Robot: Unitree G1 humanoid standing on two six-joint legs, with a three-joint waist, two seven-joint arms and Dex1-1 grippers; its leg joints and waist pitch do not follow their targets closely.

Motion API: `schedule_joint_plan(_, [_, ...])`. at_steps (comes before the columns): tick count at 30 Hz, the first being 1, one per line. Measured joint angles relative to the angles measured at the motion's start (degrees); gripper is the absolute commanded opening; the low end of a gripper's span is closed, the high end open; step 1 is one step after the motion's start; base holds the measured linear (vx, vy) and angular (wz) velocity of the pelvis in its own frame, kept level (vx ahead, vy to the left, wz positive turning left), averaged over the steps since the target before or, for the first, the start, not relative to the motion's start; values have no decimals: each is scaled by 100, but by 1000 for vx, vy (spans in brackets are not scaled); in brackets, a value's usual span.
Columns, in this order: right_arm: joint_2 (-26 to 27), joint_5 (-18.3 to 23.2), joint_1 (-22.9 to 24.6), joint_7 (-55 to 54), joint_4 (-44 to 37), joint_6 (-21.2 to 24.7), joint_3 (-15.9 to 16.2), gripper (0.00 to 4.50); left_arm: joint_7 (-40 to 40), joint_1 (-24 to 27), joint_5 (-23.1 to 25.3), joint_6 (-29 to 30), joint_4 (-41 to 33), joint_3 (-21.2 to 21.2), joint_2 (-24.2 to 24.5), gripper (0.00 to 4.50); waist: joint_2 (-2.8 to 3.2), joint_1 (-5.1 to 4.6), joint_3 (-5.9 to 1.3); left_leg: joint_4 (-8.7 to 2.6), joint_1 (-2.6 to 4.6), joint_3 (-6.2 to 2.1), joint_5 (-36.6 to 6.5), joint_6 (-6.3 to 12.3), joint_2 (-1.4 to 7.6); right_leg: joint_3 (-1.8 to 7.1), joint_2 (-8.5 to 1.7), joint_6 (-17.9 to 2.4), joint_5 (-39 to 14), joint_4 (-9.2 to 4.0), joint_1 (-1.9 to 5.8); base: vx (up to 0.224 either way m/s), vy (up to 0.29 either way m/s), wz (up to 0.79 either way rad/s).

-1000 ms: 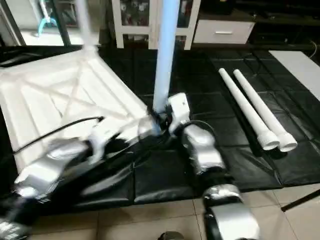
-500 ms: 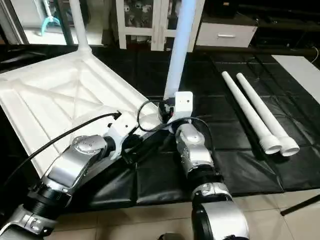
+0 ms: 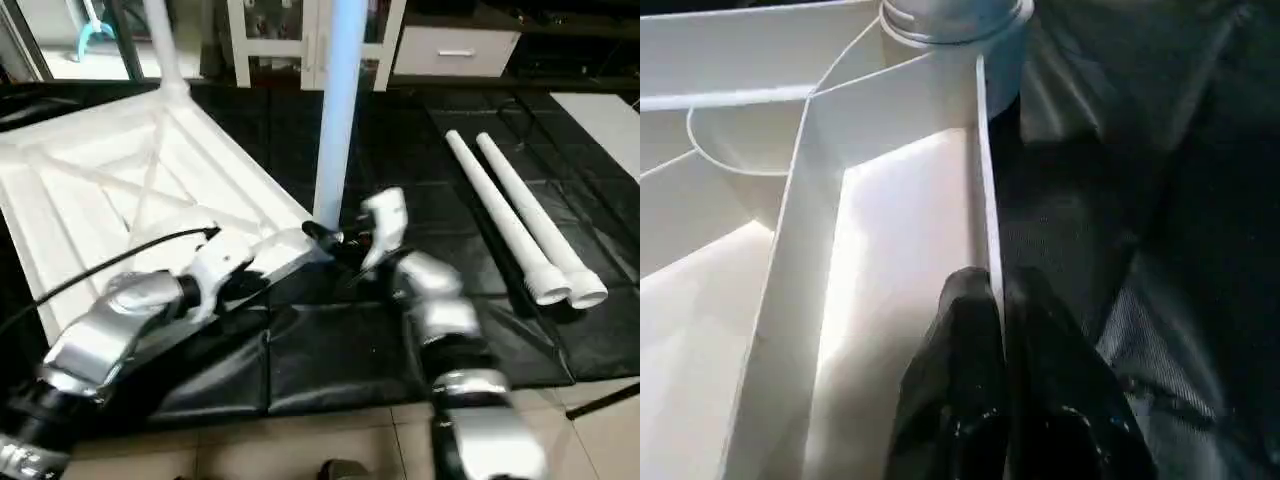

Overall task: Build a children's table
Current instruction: Rotate leg to tighten

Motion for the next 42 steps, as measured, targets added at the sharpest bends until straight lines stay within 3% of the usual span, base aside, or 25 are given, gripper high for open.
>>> schedule_joint_plan(9, [-458, 329, -1, 1247, -265, 343, 26, 337, -393, 239, -151, -149, -316, -7, 320, 0, -14, 29, 10, 9, -3, 9, -3, 8, 1, 4, -2, -3, -2, -5, -1, 0, 0, 0])
schedule_joint_plan(19, [-651, 494, 3, 1840, -443, 625, 52, 337, -982, 459, -387, -323, -577, -28, 810, 0, -24, 154, 15, 36, -3, 11, -6, 17, 4, 5, -2, -5, -3, 14, 0, 0, 0, 0])
schedule_joint_plan(26, [-709, 488, 12, 1963, -491, 637, 98, 337, -1114, 474, -448, -334, -641, -22, 945, 0, -63, 156, 38, 51, -1, 11, -7, 16, 5, 8, -3, -5, -3, 31, -1, 0, 0, 0])
schedule_joint_plan(42, [-729, 360, 400, 1780, -907, 569, 243, 337, -1165, 429, -461, -449, -452, -33, 958, 0, -65, 170, 40, 75, 20, 9, -6, 14, 4, 10, -7, -6, -2, 55, 23, 0, 0, 0])
